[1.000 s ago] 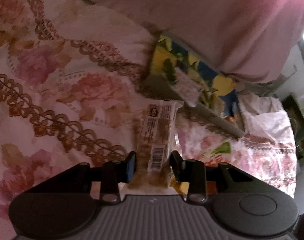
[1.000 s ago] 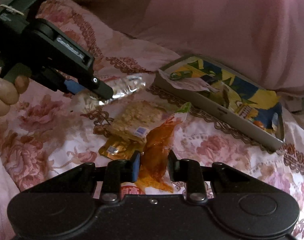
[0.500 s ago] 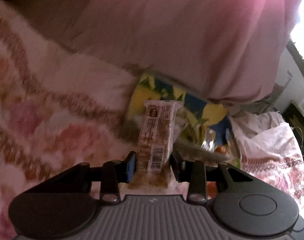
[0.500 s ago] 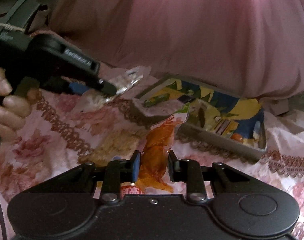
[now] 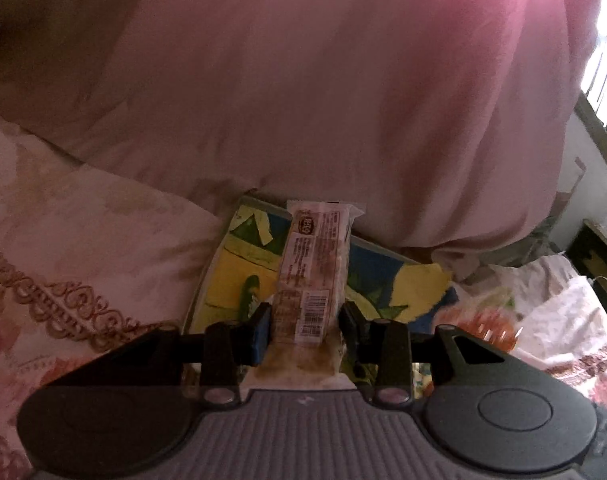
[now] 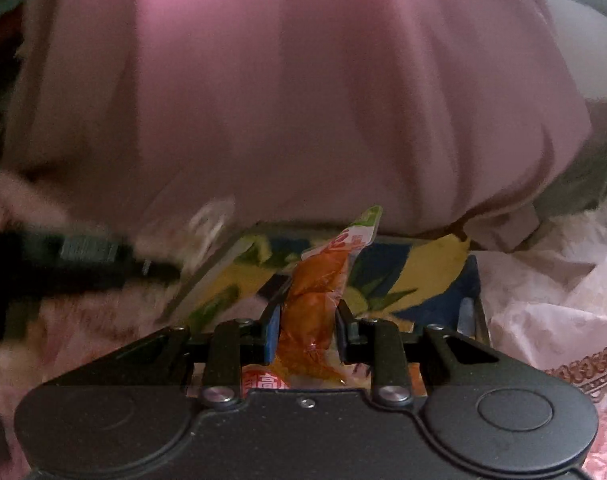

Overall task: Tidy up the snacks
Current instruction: 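Lift the clear pack and orange bag and carry both over the tray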

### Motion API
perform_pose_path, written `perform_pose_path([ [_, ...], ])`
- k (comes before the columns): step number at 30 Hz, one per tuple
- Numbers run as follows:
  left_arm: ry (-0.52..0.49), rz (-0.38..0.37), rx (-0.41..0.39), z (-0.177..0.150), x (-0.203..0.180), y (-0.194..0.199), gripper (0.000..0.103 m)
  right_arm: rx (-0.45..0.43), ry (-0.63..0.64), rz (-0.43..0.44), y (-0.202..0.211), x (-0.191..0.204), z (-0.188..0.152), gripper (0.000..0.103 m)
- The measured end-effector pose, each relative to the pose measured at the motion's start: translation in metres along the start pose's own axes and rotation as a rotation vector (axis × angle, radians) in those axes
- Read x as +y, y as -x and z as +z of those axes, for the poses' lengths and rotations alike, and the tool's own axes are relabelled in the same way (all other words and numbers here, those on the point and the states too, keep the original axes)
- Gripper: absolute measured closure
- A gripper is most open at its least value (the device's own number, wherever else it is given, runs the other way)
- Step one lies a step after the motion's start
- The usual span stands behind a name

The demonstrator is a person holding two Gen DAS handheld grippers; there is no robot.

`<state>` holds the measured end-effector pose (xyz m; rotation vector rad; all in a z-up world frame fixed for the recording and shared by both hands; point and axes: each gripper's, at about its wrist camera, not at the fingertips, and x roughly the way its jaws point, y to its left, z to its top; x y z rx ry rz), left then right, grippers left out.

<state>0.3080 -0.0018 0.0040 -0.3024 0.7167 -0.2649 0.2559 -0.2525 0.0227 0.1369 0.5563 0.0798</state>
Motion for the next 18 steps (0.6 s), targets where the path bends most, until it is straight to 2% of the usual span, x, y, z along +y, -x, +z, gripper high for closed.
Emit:
perform_pose_path([
  [5, -0.004, 0.016, 0.034, -0.001, 0.004, -0.034, 0.062, -0.005, -0.048, -0.013, -0.033, -0.010, 0.012, 0.073],
  [8, -0.010, -0.004, 0.044, -0.005, 0.002, -0.050, 0.062, 0.019, -0.073, -0.019, -0.050, -0.014, 0.010, 0.073],
  [18, -0.188, 0.022, 0.071, -0.031, -0.019, -0.075, 0.062, 0.125, -0.090, -0.039, -0.076, -0.015, -0.011, 0.073],
])
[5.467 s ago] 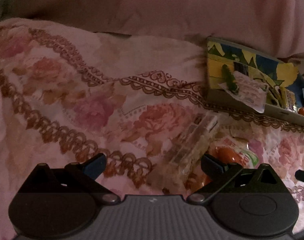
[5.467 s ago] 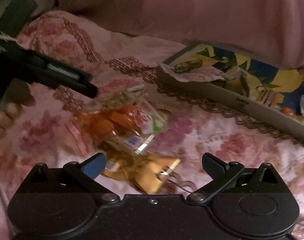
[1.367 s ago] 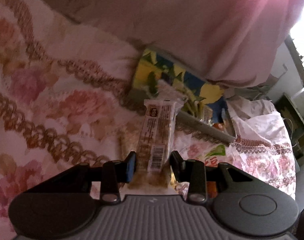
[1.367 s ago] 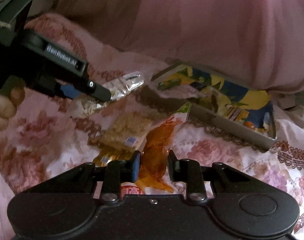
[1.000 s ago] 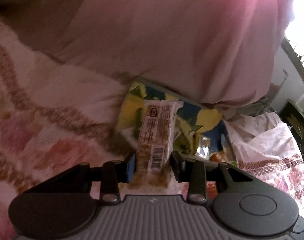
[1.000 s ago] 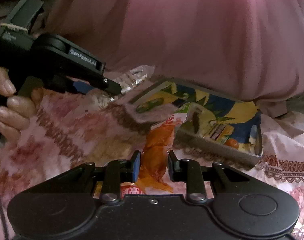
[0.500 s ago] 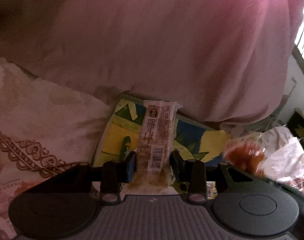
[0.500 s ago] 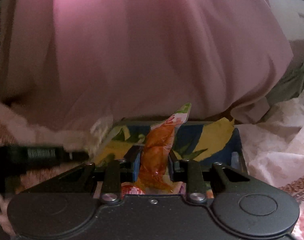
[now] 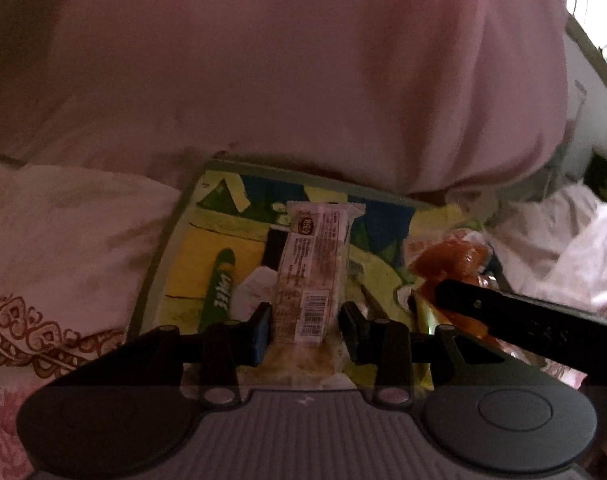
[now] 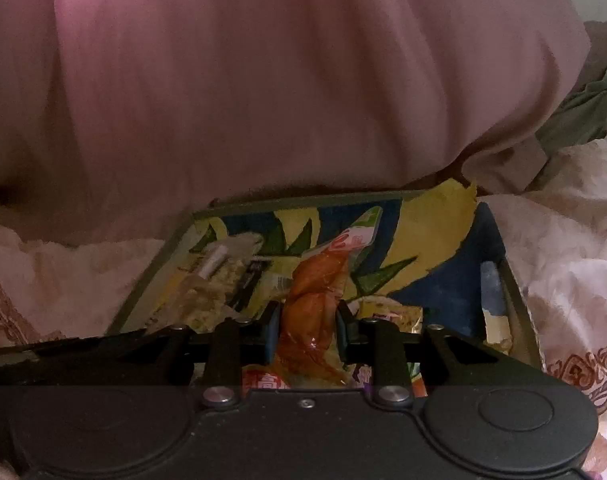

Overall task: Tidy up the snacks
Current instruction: 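Lift the clear pack and orange bag and carry both over the tray, then open both grippers to drop the clear pack and orange bag into the tray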

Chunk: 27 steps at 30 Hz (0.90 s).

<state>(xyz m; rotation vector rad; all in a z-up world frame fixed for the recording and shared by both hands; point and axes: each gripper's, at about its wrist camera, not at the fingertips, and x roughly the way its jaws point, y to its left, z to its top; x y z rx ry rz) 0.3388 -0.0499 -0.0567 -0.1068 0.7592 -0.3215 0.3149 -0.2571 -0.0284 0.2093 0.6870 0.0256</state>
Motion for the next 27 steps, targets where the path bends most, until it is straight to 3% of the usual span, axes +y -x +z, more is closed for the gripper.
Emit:
perform_pose_path([
  [9, -0.100, 0.054, -0.013, -0.005, -0.018, -0.002, 0.061, 0.061, 0.031, -0.042, -0.009, 0.001, -0.012, 0.073],
  [13, -0.098, 0.053, -0.009, -0.005, -0.019, 0.000, 0.060, 0.050, 0.048, -0.056, -0.002, -0.001, -0.012, 0.069],
  [22, -0.049, 0.039, -0.005, -0.004, -0.015, 0.007, 0.048, 0.008, 0.050, -0.078, 0.027, -0.011, -0.005, 0.050],
  [27, -0.025, 0.055, -0.033, 0.000, -0.015, 0.029, 0.029, -0.057, 0.079, -0.084, 0.057, -0.010, -0.005, 0.030],
])
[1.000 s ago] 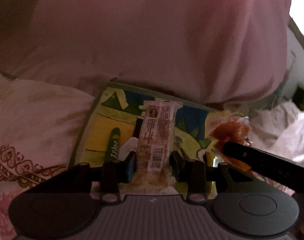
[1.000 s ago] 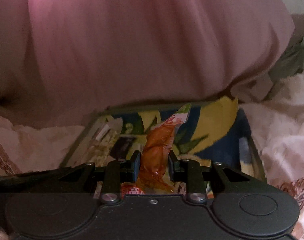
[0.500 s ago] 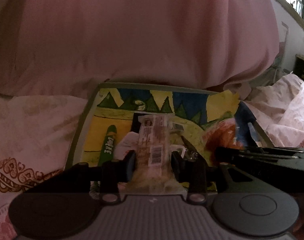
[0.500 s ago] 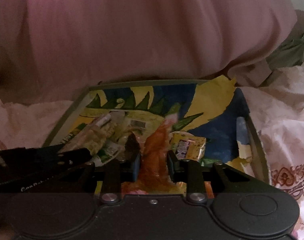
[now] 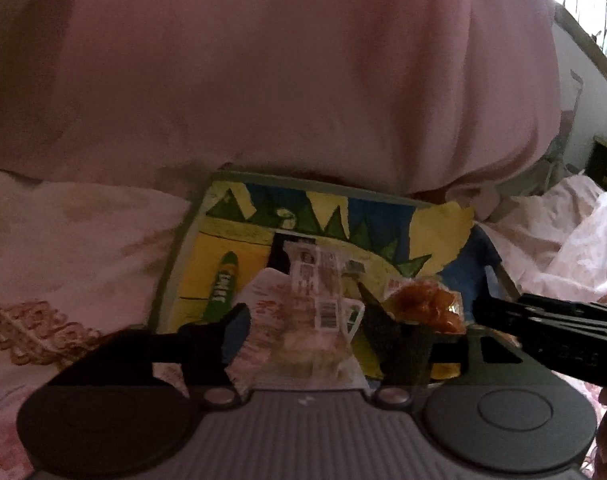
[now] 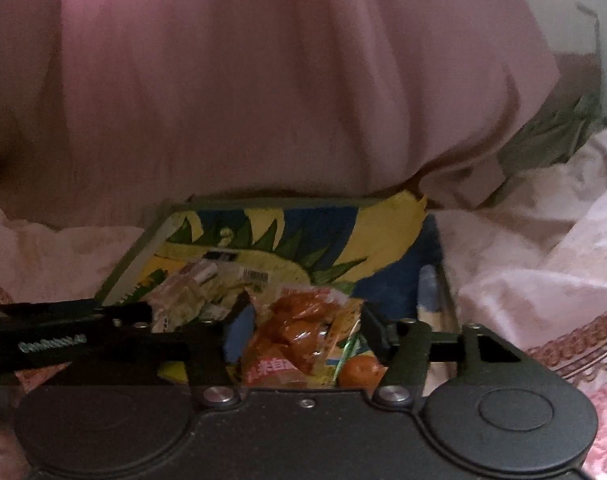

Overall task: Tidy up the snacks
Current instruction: 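Open both grippers to drop the clear pack and orange bag into the tray, then lift both tools from the tray and move back over the remaining snacks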

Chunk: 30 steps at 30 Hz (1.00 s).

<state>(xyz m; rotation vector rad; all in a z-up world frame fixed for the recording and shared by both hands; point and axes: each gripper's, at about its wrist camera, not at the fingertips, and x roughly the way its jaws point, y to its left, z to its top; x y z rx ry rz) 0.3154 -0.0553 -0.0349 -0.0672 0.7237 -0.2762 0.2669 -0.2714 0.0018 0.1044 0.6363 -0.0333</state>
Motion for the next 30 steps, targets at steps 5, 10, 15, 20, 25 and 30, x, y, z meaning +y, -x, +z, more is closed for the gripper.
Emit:
perform_pose_path([
  [5, 0.030, 0.045, -0.054, 0.001, 0.004, 0.034, 0.012, -0.074, 0.027, 0.017, 0.031, 0.006, 0.003, 0.014],
  [10, 0.064, 0.081, -0.123, 0.000, 0.009, 0.070, 0.001, -0.160, 0.057, 0.043, 0.067, 0.015, 0.000, 0.002],
  [15, 0.047, 0.101, -0.170, -0.004, 0.005, 0.101, 0.000, -0.234, 0.103, 0.046, 0.103, 0.021, -0.009, 0.001],
  [20, 0.042, 0.122, -0.196, -0.021, 0.004, 0.133, 0.000, -0.257, 0.110, 0.051, 0.134, 0.026, -0.023, 0.001],
  [25, -0.038, 0.196, -0.134, -0.055, 0.006, 0.160, 0.000, -0.240, 0.120, 0.056, 0.158, 0.031, -0.043, 0.001],
  [30, -0.069, 0.249, -0.088, -0.079, 0.008, 0.181, 0.000, -0.203, 0.127, 0.087, 0.178, 0.040, -0.065, 0.001],
])
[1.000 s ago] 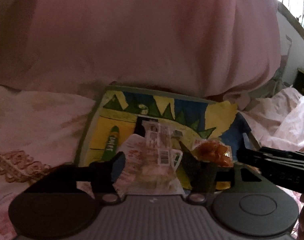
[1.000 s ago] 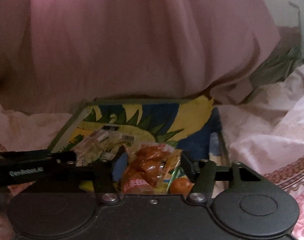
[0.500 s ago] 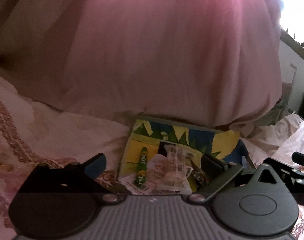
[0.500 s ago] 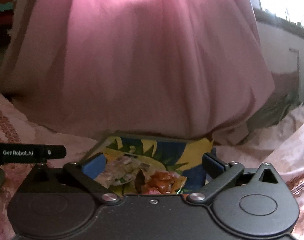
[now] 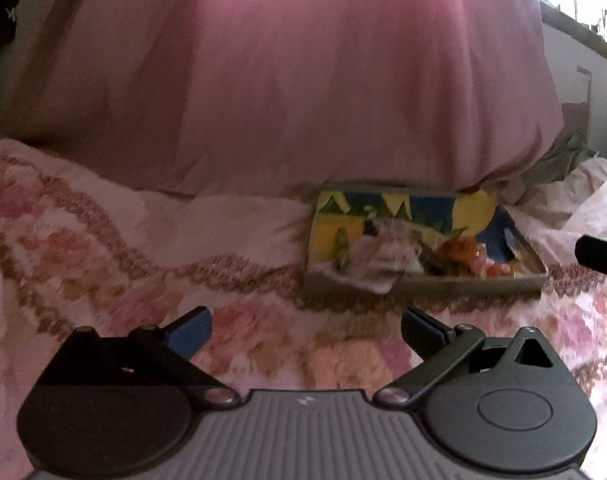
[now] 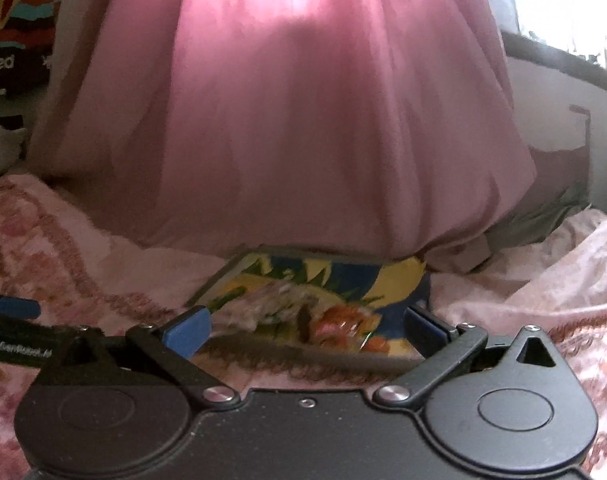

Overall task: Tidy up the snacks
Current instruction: 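Lift both tools from the tray and move back over the remaining snacks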

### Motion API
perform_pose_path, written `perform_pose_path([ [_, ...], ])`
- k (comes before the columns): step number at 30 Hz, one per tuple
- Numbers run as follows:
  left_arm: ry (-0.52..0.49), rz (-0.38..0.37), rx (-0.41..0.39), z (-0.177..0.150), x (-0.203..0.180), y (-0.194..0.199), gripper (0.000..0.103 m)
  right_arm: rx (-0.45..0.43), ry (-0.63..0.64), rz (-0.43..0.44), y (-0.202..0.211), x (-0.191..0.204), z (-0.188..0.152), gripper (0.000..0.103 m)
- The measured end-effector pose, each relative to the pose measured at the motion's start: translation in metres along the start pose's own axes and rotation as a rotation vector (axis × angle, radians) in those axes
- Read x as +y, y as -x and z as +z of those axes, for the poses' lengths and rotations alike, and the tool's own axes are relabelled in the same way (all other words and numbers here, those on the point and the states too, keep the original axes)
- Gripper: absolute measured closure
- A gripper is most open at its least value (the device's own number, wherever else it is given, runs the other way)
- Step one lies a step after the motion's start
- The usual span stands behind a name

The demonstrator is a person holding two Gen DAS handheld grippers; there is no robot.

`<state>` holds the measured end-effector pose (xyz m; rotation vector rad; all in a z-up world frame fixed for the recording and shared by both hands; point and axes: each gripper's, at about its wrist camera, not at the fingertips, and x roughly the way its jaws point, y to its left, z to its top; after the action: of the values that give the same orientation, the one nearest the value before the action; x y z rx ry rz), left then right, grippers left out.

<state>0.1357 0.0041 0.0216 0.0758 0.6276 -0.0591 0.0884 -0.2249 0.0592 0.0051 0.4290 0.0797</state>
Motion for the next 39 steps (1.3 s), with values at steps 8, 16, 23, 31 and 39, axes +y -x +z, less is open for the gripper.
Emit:
perform_pose_path([
  [8, 0.039, 0.014, 0.025, -0.023, 0.014, 0.036, 0.000, 0.067, 0.072, 0.028, 0.028, 0.028, -0.028, 0.001],
  [16, 0.164, 0.035, 0.064, -0.039, 0.033, 0.064, 0.000, 0.177, 0.117, 0.114, 0.042, 0.051, -0.053, 0.001],
  [23, 0.221, 0.048, 0.095, -0.048, 0.040, 0.072, 0.000, 0.226, 0.140, 0.145, 0.041, 0.060, -0.058, 0.001],
  [31, 0.228, 0.090, 0.179, -0.050, 0.040, 0.056, 0.000, 0.283, 0.172, 0.174, 0.031, 0.068, -0.065, 0.001],
  [39, 0.219, 0.086, 0.229, -0.051, 0.036, 0.042, 0.000, 0.326, 0.184, 0.209, 0.021, 0.076, -0.069, 0.001],
])
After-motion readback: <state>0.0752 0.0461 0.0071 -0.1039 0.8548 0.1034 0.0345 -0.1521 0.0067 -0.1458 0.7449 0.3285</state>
